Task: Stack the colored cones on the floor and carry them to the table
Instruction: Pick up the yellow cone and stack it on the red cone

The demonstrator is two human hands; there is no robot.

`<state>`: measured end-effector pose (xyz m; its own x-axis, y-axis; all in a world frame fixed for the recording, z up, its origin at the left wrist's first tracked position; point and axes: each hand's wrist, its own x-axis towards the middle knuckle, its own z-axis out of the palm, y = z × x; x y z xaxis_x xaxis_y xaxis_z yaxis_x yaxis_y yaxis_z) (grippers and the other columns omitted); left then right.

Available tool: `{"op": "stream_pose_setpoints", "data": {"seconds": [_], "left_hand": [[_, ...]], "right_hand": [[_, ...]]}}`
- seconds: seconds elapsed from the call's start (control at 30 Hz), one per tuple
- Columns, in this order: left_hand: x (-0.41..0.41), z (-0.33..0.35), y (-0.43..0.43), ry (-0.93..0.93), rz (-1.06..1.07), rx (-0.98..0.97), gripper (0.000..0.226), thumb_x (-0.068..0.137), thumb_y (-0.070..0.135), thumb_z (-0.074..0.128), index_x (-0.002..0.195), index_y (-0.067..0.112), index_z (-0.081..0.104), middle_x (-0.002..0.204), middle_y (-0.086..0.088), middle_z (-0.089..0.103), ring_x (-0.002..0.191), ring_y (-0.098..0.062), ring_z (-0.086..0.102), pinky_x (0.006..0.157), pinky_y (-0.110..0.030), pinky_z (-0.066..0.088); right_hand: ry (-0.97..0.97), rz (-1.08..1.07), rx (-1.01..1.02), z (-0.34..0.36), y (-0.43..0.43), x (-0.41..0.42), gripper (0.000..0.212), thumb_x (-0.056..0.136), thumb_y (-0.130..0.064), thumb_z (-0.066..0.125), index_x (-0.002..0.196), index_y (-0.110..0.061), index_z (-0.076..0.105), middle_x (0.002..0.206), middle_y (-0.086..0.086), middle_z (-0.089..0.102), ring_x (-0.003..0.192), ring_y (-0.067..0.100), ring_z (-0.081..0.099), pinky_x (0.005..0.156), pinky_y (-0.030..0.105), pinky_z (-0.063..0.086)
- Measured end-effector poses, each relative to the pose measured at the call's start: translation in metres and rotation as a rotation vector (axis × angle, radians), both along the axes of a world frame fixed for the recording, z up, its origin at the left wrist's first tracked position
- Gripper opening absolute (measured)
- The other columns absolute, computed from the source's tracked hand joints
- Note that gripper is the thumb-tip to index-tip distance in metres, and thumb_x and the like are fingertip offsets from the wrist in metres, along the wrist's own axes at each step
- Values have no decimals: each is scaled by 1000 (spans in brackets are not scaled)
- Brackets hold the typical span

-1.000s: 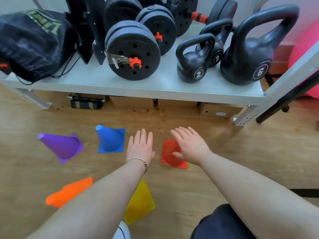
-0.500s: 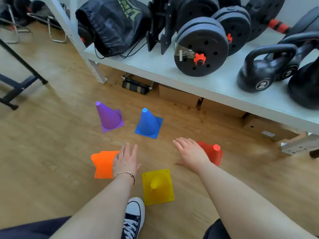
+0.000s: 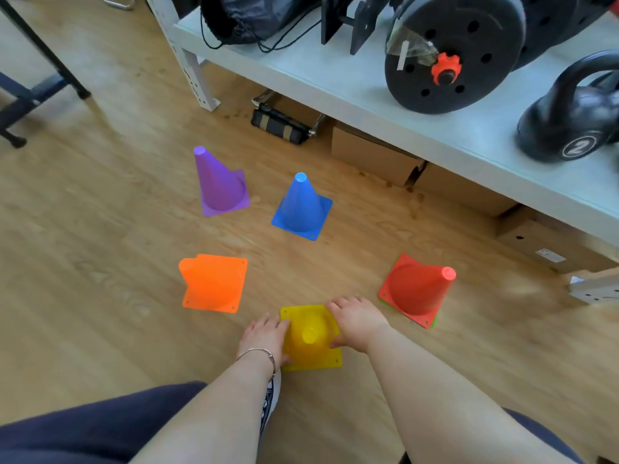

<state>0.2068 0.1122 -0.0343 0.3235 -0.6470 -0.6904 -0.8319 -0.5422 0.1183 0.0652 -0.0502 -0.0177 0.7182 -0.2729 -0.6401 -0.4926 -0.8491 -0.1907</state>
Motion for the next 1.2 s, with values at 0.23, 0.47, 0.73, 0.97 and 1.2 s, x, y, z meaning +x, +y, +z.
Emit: {"op": "stream_pose_setpoints", "data": {"seconds": [0.23, 0.47, 0.73, 0.97, 1.2], "left_hand": [[-7, -9, -3, 118, 220, -8, 85, 78, 41, 72, 149, 29, 25, 145, -8, 45, 138, -26, 36, 107, -37, 36], [-5, -6, -6, 362, 612, -218, 78, 78, 21, 73, 145, 32, 33, 137, -5, 57, 123, -24, 55, 99, -42, 48], [17, 38, -47, 549, 740, -536, 79, 74, 8, 77, 143, 25, 41, 139, -4, 54, 123, -16, 55, 103, -43, 47], [14, 107, -118, 624, 618, -739, 63, 72, 18, 81, 130, 27, 57, 123, 0, 63, 114, -9, 59, 79, -5, 45], [-27, 155, -182, 598, 385, -761, 62, 71, 40, 78, 128, 43, 54, 126, 13, 62, 114, -4, 57, 96, -27, 50]], "right_hand": [[112, -83, 72, -9, 5, 4, 71, 77, -46, 77, 135, -18, 47, 136, 11, 54, 131, 31, 47, 106, 42, 38], [4, -373, 278, 3, -9, 3, 88, 81, -43, 76, 153, -33, 26, 143, 12, 54, 130, 32, 51, 104, 38, 44], [-222, -598, 298, 53, -39, 0, 89, 77, -45, 79, 151, -36, 31, 145, 8, 53, 128, 26, 55, 104, 38, 46], [-498, -784, 222, 125, -81, -40, 80, 75, -44, 80, 145, -37, 41, 135, 3, 62, 122, 22, 58, 103, 37, 46], [-607, -870, 80, 168, -116, -101, 81, 73, -45, 81, 143, -38, 42, 135, -3, 61, 118, 16, 60, 100, 39, 50]]}}
